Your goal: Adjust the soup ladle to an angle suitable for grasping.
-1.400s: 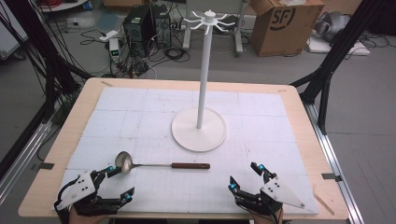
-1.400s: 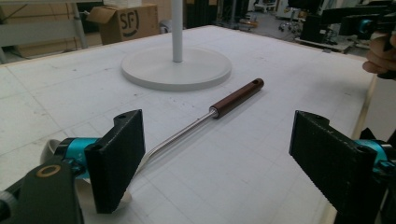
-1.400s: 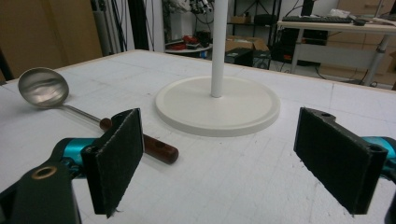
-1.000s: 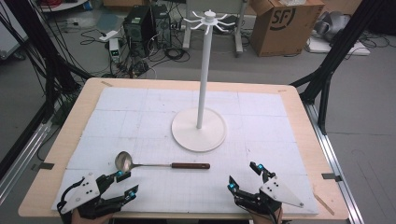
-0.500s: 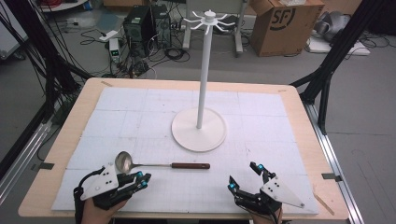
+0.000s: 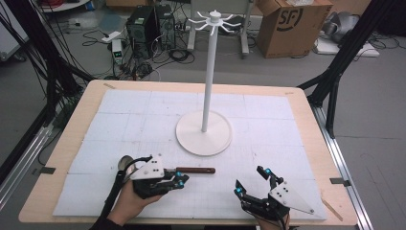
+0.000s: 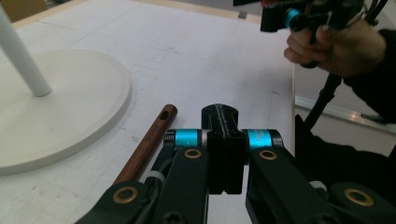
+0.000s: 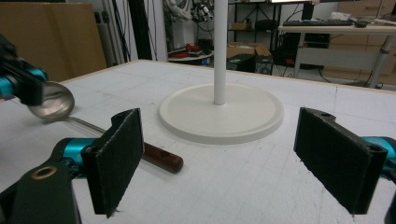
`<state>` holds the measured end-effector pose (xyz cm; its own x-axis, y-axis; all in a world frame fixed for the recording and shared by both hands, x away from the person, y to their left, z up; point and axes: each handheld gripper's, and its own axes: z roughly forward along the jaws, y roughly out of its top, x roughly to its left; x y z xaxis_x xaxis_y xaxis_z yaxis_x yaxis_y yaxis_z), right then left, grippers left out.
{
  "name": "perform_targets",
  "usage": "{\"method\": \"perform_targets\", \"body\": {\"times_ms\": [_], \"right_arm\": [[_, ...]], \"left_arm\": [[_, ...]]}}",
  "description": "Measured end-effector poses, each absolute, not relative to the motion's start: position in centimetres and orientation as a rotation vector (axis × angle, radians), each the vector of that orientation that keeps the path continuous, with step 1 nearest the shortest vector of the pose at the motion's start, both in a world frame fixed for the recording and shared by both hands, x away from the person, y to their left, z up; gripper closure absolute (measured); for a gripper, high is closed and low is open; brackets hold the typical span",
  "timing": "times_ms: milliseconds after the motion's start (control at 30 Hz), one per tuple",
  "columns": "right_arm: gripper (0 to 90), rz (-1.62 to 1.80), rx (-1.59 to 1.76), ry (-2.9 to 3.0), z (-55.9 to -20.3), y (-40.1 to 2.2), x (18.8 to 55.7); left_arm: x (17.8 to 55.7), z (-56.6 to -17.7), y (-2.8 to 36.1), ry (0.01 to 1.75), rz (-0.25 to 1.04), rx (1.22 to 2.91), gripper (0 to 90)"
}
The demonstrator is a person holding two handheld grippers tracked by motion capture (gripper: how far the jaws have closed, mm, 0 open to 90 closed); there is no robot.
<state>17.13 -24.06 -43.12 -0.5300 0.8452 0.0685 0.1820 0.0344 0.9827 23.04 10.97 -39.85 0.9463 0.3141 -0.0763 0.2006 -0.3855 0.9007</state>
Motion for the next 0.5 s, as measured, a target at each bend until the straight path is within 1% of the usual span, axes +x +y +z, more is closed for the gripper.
{"method": "perform_targets", "body": {"times_ms": [133, 333, 500], "right_arm": [[14.8, 1.537, 1.039, 1.760, -43.1, -24.1, 17.1], [14.9, 1.537, 1.042, 1.761, -43.1, -24.1, 17.2], [14.8, 1.539, 1.041, 1.760, -43.1, -24.2, 17.2]], "left_arm": [[24.5, -41.1, 8.8, 0.350, 0.105, 2.039, 90.0], [26.1, -41.9, 7.6, 0.344, 0.039, 2.066, 90.0], [26.7, -42.7, 6.2, 0.342, 0.029, 2.113, 90.0]]}}
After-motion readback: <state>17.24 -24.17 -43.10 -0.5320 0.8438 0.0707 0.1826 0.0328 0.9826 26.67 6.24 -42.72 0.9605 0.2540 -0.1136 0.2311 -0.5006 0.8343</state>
